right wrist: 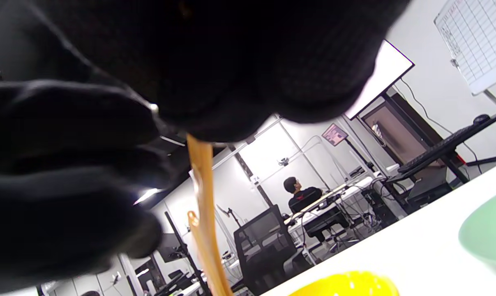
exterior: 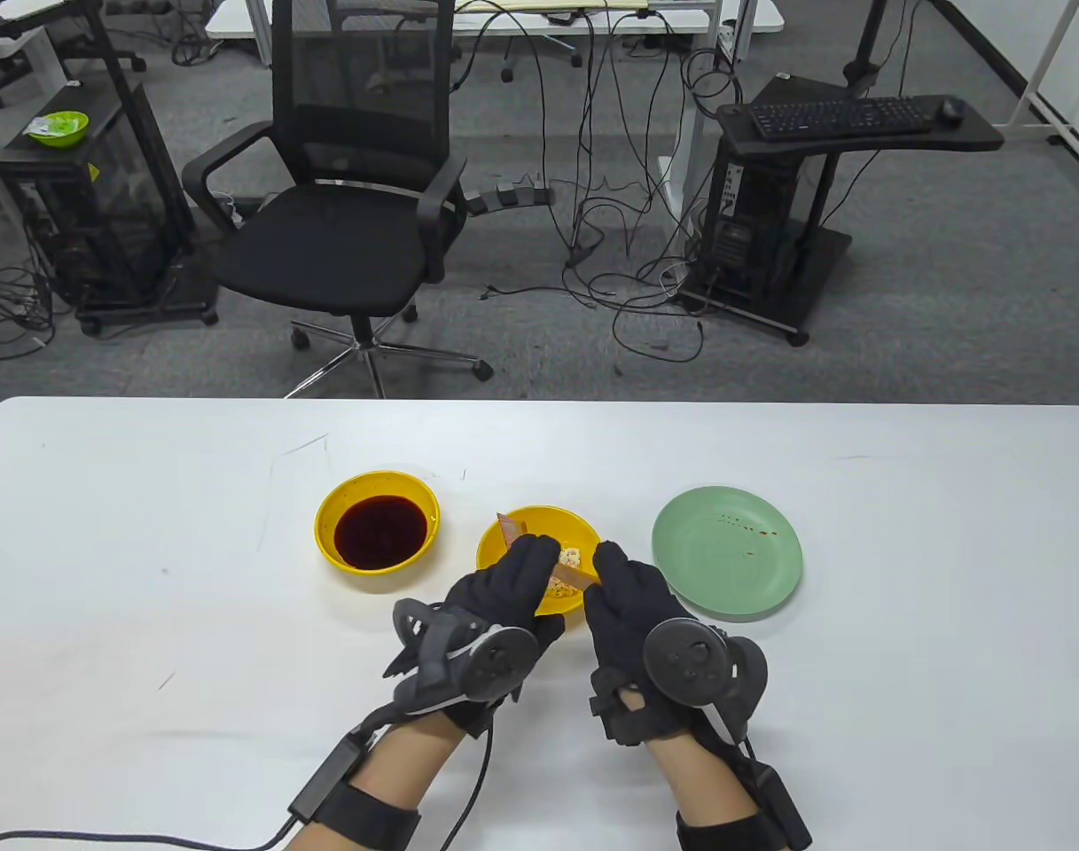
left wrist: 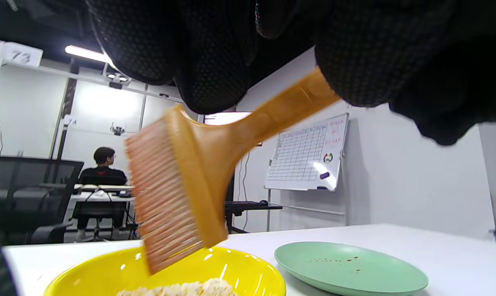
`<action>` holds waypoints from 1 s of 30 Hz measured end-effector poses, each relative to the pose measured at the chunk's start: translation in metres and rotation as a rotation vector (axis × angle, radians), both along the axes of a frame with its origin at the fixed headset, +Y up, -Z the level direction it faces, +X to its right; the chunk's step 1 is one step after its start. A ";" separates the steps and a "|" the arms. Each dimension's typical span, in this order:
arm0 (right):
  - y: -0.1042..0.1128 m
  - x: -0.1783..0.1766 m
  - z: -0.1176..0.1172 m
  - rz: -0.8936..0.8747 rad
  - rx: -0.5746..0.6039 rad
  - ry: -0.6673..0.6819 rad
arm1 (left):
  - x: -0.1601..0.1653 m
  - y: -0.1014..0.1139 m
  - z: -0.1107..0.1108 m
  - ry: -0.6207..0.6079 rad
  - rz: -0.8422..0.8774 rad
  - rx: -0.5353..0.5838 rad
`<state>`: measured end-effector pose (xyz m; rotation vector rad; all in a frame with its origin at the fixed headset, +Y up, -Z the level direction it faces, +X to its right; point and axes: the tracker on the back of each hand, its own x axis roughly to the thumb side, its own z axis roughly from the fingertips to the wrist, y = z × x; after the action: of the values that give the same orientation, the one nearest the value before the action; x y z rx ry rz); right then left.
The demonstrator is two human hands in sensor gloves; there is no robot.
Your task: Dip brush into soy sauce and glaze onto rice cake
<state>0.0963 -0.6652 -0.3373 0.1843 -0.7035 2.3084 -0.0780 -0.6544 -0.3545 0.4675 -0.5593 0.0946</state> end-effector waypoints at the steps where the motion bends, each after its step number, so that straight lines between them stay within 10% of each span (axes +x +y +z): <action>1: 0.000 0.000 0.000 -0.005 -0.001 0.003 | 0.005 0.000 -0.001 0.004 -0.011 0.009; 13: -0.003 -0.005 -0.001 -0.070 -0.058 0.093 | 0.005 0.003 -0.009 0.077 -0.101 0.189; 21: -0.014 0.009 -0.011 0.027 -0.089 0.025 | -0.105 0.023 -0.042 0.282 0.290 -0.028; 30: -0.024 0.014 -0.017 0.042 -0.128 0.000 | -0.186 -0.005 -0.061 0.434 0.637 -0.191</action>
<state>0.1106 -0.6892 -0.3546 0.1415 -0.5538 2.3849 -0.2641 -0.6595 -0.4155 0.4481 0.0412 0.6346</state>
